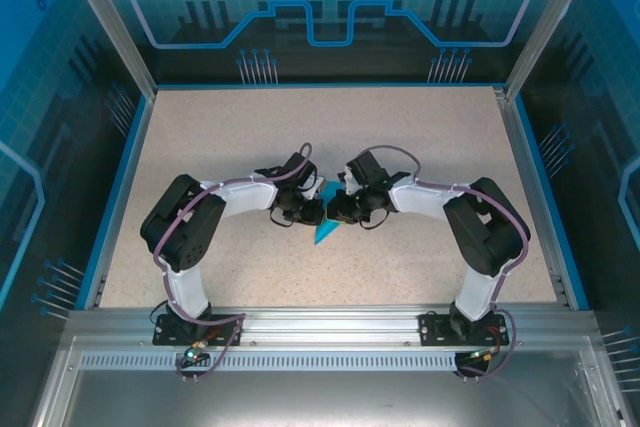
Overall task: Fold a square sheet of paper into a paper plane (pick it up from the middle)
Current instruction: Third fold the triangle at the center of the table.
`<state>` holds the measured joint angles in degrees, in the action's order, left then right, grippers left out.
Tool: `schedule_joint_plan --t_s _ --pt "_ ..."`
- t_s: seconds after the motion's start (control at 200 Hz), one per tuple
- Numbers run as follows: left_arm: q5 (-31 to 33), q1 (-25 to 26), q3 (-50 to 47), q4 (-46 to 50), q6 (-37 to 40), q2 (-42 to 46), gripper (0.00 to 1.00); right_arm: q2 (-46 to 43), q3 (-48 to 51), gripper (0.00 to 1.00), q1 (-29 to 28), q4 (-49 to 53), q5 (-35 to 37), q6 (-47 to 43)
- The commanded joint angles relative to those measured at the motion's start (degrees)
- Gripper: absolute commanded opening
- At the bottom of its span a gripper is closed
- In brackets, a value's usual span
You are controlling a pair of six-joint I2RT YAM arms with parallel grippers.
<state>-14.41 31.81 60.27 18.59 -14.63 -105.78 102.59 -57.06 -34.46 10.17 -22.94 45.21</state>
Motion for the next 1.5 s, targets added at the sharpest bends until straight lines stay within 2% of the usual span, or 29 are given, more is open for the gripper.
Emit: schedule_joint_plan --t_s 0.0,0.095,0.22,0.41,0.59,0.905,1.495 --pt "-0.71 -0.26 1.11 1.58 1.43 -1.37 0.12 -0.15 1.51 0.14 0.3 -1.74 -0.47 0.98" --pt "-0.75 -0.27 1.65 2.11 1.73 -1.38 0.12 -2.27 1.73 0.14 1.71 -2.39 -1.49 0.62" --pt "-0.71 -0.27 1.78 2.33 1.86 -1.49 0.12 -3.01 -1.39 0.17 5.27 1.71 0.13 -2.33" --pt "-0.93 -0.27 1.78 2.03 1.68 -1.56 0.12 4.88 -11.19 0.16 7.21 11.12 5.15 -7.45" --pt "-1.13 -0.26 2.35 2.51 1.7 -1.72 0.12 11.88 -17.21 0.15 7.14 14.92 6.96 -9.51" --pt "-0.75 -0.32 3.71 3.66 2.33 -0.75 0.12 15.36 -18.32 0.15 6.96 15.71 7.29 -10.78" --pt "-1.49 -0.3 0.99 2.07 0.92 -2.15 0.12 12.14 -18.39 0.17 7.06 16.08 5.4 -11.1"
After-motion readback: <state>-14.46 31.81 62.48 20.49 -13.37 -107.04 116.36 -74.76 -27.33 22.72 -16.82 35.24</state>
